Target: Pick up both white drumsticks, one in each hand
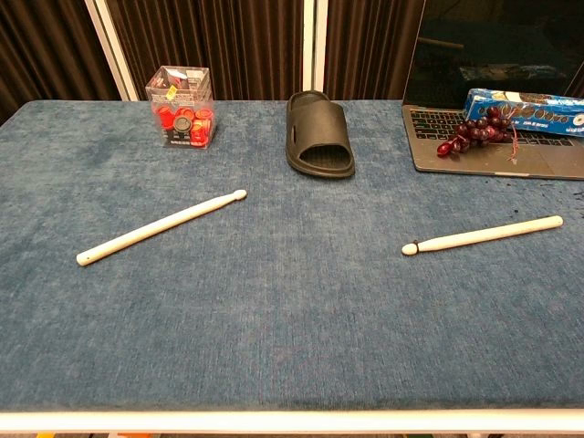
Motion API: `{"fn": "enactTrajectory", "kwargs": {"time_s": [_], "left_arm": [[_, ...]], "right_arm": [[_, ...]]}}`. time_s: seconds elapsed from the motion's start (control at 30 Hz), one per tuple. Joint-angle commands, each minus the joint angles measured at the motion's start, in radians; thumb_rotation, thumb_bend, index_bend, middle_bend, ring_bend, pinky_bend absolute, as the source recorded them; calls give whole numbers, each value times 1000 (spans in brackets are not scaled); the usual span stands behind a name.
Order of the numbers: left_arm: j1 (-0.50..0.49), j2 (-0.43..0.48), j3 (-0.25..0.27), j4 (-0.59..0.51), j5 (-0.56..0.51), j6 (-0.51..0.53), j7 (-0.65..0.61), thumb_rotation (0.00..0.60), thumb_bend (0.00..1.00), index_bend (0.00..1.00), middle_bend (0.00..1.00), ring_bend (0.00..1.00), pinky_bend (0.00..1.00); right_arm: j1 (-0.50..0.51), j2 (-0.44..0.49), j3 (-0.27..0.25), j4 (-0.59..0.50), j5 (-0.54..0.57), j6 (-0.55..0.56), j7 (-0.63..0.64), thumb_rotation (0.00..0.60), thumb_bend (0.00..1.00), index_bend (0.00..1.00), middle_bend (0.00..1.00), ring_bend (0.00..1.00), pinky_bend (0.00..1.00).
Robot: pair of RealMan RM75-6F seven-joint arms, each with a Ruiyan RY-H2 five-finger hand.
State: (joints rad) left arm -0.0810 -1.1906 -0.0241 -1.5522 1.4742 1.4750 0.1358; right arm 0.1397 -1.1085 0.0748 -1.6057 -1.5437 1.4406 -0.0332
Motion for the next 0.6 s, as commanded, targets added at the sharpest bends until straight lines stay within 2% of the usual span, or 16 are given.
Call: {"fn": "enactTrajectory", "kwargs": {"time_s": [0.03,0.2,0.37,0.6], "left_arm": [[2,-3,0,5,3,5,0,600,0,175,155,100,86],[-1,-4,-3,1,6,5,2,600,0,175,155,99,86],[-5,-2,-8,-10,4,2,7,600,0,176,155,99,86],[-10,5,-11,-19,13,3,3,600,0,179,155,100,86]], "right_arm": [[2,-2,-2,5,-1,-4,8,600,70,0,163,0,84],[14,-4,-6,15,-2,-24,24,600,70,7,164,0,90],[74,-3,-2,33,-15,-108,41,600,100,48,191,13,112],[232,-63,20,136,-12,-320,37,600,112,223,312,94,182]]}}
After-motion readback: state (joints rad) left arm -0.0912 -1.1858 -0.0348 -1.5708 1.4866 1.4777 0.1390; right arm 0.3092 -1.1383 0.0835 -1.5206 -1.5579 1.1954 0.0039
